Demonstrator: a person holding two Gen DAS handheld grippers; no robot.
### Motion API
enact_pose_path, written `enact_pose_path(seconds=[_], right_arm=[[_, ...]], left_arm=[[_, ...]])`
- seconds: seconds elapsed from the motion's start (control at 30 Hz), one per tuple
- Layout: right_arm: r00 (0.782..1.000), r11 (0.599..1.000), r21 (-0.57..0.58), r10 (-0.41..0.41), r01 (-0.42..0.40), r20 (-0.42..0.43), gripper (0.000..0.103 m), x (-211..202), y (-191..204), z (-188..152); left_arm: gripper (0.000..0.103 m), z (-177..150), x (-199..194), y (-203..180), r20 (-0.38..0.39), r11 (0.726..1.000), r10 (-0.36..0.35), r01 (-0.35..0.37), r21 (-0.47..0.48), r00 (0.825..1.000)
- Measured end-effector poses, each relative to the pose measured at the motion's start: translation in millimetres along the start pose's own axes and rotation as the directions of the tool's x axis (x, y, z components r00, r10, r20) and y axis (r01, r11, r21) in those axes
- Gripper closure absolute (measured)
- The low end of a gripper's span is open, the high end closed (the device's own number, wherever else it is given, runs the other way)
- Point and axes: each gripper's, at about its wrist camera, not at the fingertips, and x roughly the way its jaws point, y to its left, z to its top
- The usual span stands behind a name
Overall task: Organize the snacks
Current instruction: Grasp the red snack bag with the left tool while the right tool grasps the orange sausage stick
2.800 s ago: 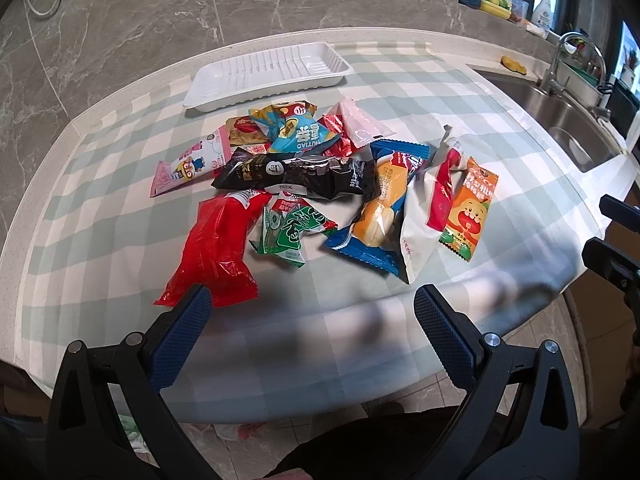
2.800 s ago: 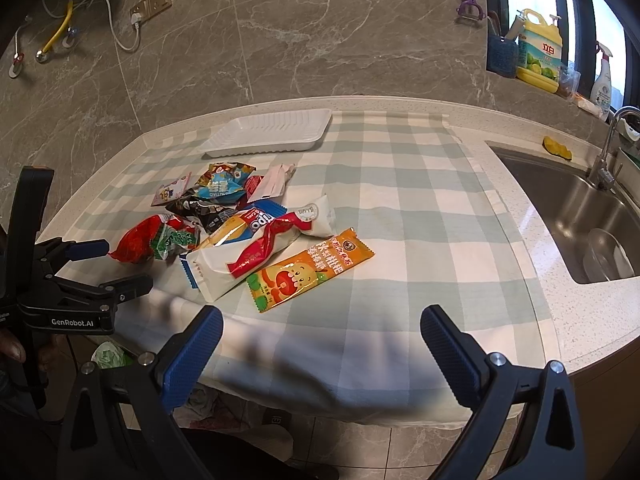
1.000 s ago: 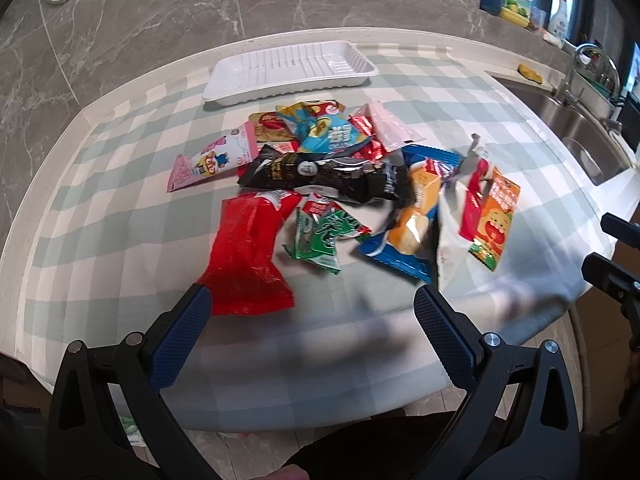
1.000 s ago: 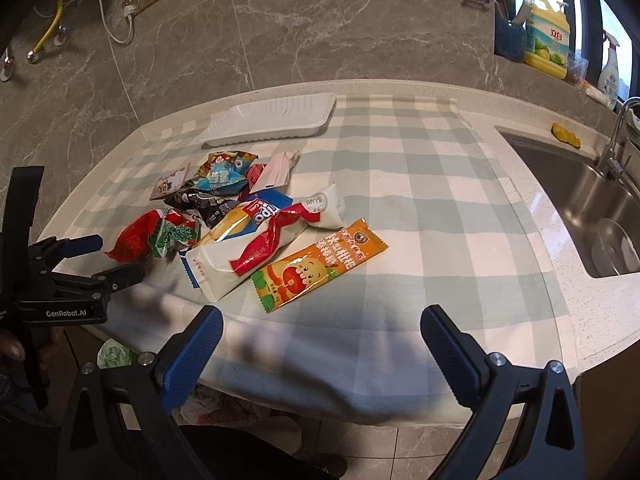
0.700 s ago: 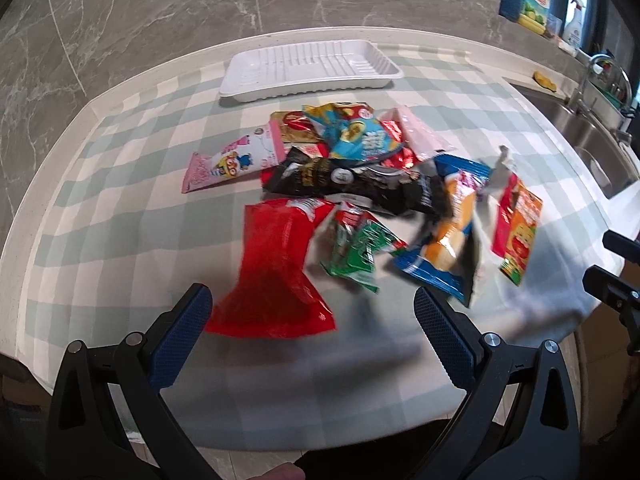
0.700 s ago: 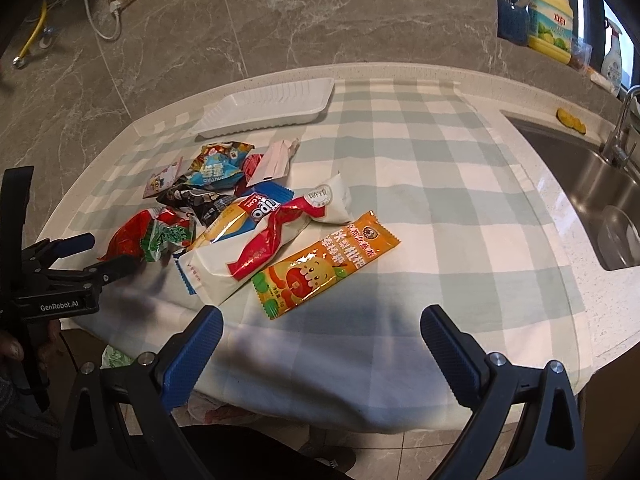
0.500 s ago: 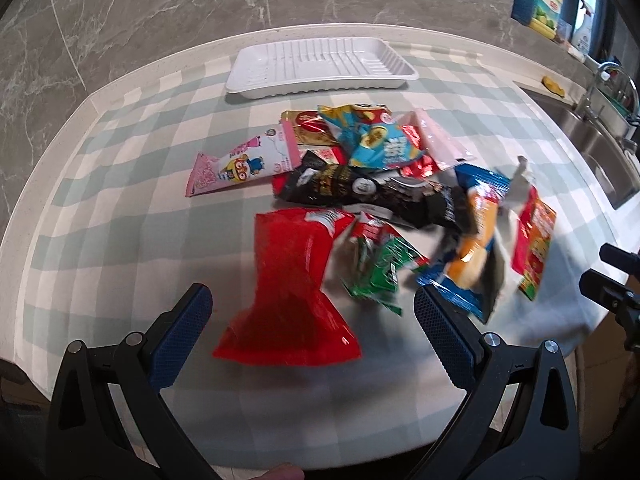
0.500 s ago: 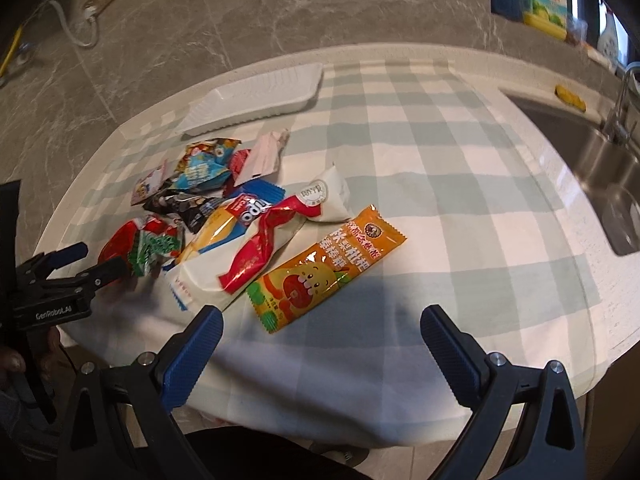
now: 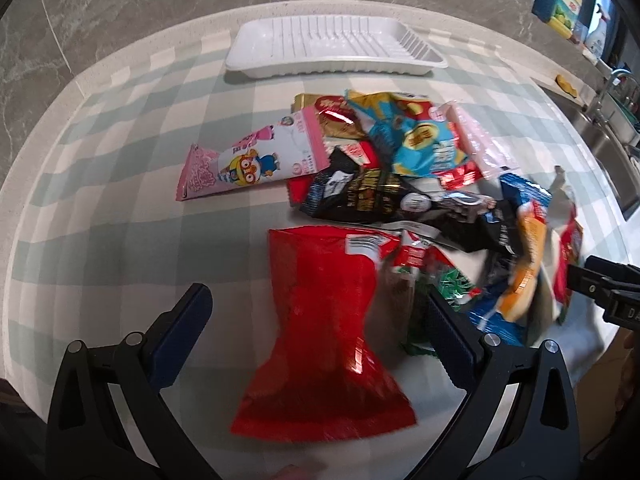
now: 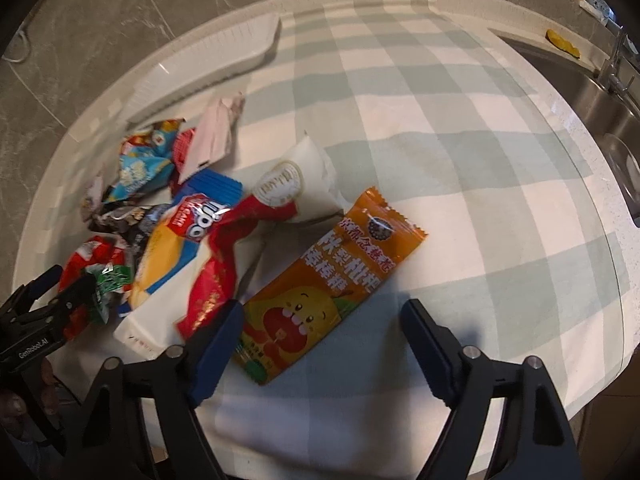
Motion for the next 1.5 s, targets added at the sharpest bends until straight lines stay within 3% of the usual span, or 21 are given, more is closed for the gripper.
enact_pose_path(seconds=[0.13,0.27,0.47,0.57,0.67,0.8,1.1,1.27,1.4,1.5], right_arm=[[0.999,0.999,-0.004,-0.034,0.034,-0.004,0.021,3.6,4.3,4.2],[0.998,0.998,-0.023,-0.064,0.063,-0.016,0.021,6.1,8.6,6.2],[0.996,0.996,-0.038,-0.084,0.082,-0.033,0.012,10.5,13.9,7.9],[0.994,0.994,-0.060,-0.091,0.087,-0.060,0.000,16.5,18.9,7.9],[0.987,0.985,-0.106,-0.143,0.135,-0.075,0.000,22.2,26.9,7.1],[0.990,0.991,-0.077,-0.119,0.113,-0.081,0.000,21.7,20.4,10.0],[0.989,0.991,0.004,-0.131,0.131,-0.067,0.038,7.3,-0.1,11.9],[0.986,0.988,-0.013,-0.155,0.154,-0.068,0.047,8.7,3.7,12.7],[0.985,0.985,-0.065,-0.166,0.162,-0.055,0.059,9.5,15.8,11.0],[0.986,0.982,-0.105,-0.163,0.157,-0.041,0.067,7.0,18.9,11.0]], left_arm=[[0.000,3.9,18.1,10.8,-0.052,0.999,-0.030,0.029,-0.027,0.998],[0.000,3.1,26.8,26.2,-0.049,0.991,-0.105,0.101,-0.090,0.993],[0.000,-1.4,29.8,23.8,-0.026,0.995,-0.096,0.096,-0.022,0.995],[0.000,-2.5,30.0,23.0,-0.020,0.994,-0.106,0.106,-0.004,0.994],[0.000,-4.5,29.4,21.9,0.006,0.993,-0.119,0.119,0.022,0.993],[0.000,-6.6,28.7,21.7,0.008,0.989,-0.134,0.134,0.057,0.991],[0.002,-5.7,24.6,29.4,-0.064,0.982,-0.178,0.181,0.045,0.982],[0.003,-9.4,22.1,31.0,-0.077,0.981,-0.179,0.184,0.056,0.981],[0.014,-11.4,19.4,30.6,-0.081,0.980,-0.177,0.183,0.077,0.981],[0.033,-11.0,15.8,31.9,-0.080,0.977,-0.188,0.195,0.082,0.979]])
